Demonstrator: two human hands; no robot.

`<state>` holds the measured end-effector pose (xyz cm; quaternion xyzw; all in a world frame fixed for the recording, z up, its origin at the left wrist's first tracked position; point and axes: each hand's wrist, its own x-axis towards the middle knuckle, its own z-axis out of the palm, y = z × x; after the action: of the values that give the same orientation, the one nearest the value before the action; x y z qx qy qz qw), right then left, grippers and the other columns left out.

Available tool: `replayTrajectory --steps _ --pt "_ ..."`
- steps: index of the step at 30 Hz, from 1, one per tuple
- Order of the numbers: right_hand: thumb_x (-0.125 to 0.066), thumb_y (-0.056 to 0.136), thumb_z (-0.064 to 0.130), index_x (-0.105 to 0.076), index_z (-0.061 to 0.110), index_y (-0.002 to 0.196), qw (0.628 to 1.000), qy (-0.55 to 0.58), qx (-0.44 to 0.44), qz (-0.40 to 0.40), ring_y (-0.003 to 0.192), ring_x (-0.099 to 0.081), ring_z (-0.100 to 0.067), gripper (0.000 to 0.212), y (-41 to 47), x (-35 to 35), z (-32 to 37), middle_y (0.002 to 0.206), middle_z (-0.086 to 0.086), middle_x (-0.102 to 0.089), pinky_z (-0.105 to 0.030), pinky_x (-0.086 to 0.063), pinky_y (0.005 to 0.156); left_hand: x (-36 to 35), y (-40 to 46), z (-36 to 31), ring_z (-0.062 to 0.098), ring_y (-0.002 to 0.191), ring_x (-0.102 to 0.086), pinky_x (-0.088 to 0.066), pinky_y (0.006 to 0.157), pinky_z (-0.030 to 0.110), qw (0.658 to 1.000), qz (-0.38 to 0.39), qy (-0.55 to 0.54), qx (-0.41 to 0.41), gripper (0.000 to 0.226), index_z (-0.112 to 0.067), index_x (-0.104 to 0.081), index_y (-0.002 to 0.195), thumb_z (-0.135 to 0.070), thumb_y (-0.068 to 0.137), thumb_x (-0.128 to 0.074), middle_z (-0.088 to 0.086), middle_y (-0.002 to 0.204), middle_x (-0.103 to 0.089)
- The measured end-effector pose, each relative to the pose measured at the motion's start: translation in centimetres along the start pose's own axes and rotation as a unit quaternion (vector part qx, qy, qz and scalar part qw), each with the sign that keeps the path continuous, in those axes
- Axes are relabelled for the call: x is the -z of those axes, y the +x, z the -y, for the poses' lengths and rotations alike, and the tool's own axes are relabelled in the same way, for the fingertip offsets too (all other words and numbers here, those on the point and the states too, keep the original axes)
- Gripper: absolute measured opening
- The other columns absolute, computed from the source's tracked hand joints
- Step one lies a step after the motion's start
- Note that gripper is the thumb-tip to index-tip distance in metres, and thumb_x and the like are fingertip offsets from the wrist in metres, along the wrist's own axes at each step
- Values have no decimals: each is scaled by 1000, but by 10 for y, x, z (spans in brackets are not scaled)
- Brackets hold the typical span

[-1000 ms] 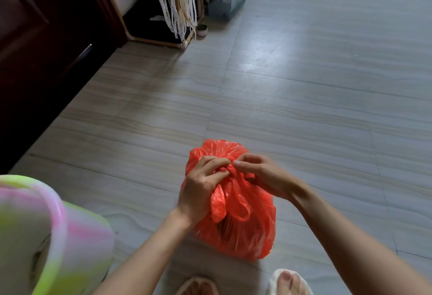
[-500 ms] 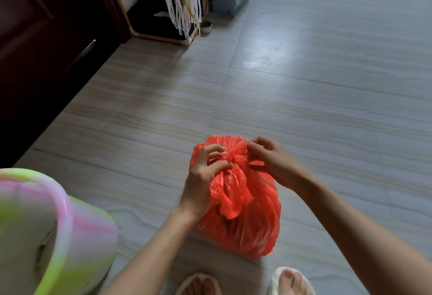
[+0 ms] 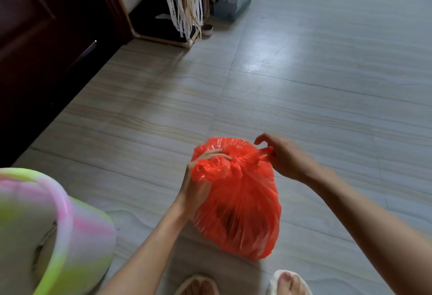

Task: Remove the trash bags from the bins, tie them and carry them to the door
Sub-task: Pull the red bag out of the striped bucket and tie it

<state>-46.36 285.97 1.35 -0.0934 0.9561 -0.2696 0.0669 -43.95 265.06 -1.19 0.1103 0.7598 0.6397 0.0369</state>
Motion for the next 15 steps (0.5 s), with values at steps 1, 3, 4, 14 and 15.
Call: replayTrajectory --steps 1,3,4,14,15 --pt "-50 86 -5 -57 5 112 999 -39 -6 -27 83 -59 -20 29 0 -1 -5 98 -11 -63 -24 -38 69 -1 -1 -3 8 107 -60 -47 91 19 1000 -1 -5 12 12 -17 -71 89 -19 82 -62 -9 104 -68" --pt "-50 87 0 -61 4 106 992 -6 -42 -118 89 -59 -30 22 0 -4 -8 103 -18 -59 -30 -41 73 -5 -1 -7 -4 92 -64 -48 80 11 997 -31 -49 45 14 -1 -70 90 -1 86 -56 -15 91 -72" --pt "-51 88 2 -62 5 101 981 70 -86 -162 86 -58 -29 18 3 -4 -6 102 -19 -59 -32 -43 73 -7 0 -10 -3 85 -66 -49 76 13 992 -49 -91 74 16 3 -68 92 2 87 -53 -13 85 -73" --pt "-48 93 38 -35 19 61 748 551 -296 -222 31 -25 -7 39 12 -8 1 38 5 -28 -15 -23 37 -8 -3 -9 15 97 -63 -46 93 32 979 -82 -88 164 17 -25 -68 81 -28 90 -54 -9 90 -71" --pt "-50 92 39 -39 20 59 810 466 -260 -245 36 -29 -8 39 13 -7 -2 43 3 -32 -19 -25 41 -7 -2 -10 9 95 -60 -44 92 28 990 -67 -15 123 20 -29 -68 79 -30 90 -52 -17 86 -70"
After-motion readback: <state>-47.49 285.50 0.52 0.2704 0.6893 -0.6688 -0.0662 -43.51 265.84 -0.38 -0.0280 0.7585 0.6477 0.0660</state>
